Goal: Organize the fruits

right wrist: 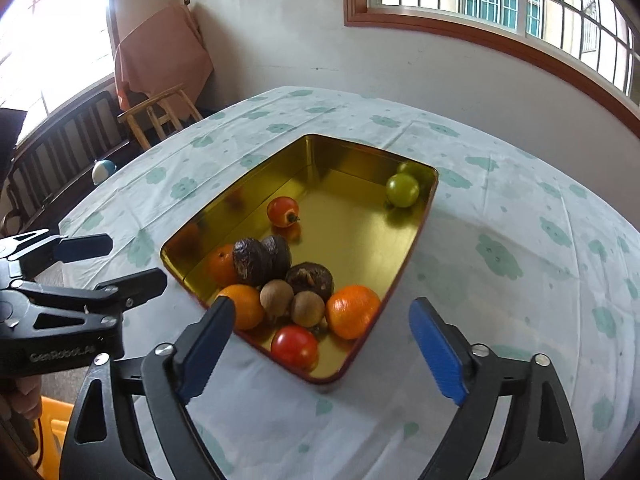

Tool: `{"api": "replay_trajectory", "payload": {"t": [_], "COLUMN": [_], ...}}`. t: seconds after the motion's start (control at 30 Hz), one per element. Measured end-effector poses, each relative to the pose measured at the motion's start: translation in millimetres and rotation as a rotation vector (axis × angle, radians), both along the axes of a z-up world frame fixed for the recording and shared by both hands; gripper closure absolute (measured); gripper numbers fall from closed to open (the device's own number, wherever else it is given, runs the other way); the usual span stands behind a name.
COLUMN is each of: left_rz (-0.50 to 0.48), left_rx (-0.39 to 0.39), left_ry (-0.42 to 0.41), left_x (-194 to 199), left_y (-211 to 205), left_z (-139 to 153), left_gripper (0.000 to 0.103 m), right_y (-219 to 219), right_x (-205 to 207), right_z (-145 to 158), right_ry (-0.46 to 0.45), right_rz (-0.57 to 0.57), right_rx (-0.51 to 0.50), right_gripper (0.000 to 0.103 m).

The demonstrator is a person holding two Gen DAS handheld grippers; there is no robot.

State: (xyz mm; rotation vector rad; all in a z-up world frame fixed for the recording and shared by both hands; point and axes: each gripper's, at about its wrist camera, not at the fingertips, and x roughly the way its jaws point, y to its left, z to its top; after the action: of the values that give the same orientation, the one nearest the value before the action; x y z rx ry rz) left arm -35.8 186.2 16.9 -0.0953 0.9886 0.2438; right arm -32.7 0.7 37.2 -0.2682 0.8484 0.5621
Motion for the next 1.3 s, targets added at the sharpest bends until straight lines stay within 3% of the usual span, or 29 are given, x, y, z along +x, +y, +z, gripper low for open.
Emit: {"api": "replay_trajectory", "payload": {"t": [0.4,1.3], "left_rz": [-0.019,-0.061], "left_rx": [0.009,0.009], "left_ry": [0.001,0.003], "left_x": [-2,1], "left_y": [-12,-26], "left_z": [4,6], "left_gripper": [0.029,0.027], "right_y": [-9,-11], "right_x": [-9,-7], "right_z": [-10,-20], "right_ry": [0.037,0.085], "right_rz": [-0.038,-0.048], "right_rx": [-0.044,-0.056], "right_gripper": [0.006,0.005]}}
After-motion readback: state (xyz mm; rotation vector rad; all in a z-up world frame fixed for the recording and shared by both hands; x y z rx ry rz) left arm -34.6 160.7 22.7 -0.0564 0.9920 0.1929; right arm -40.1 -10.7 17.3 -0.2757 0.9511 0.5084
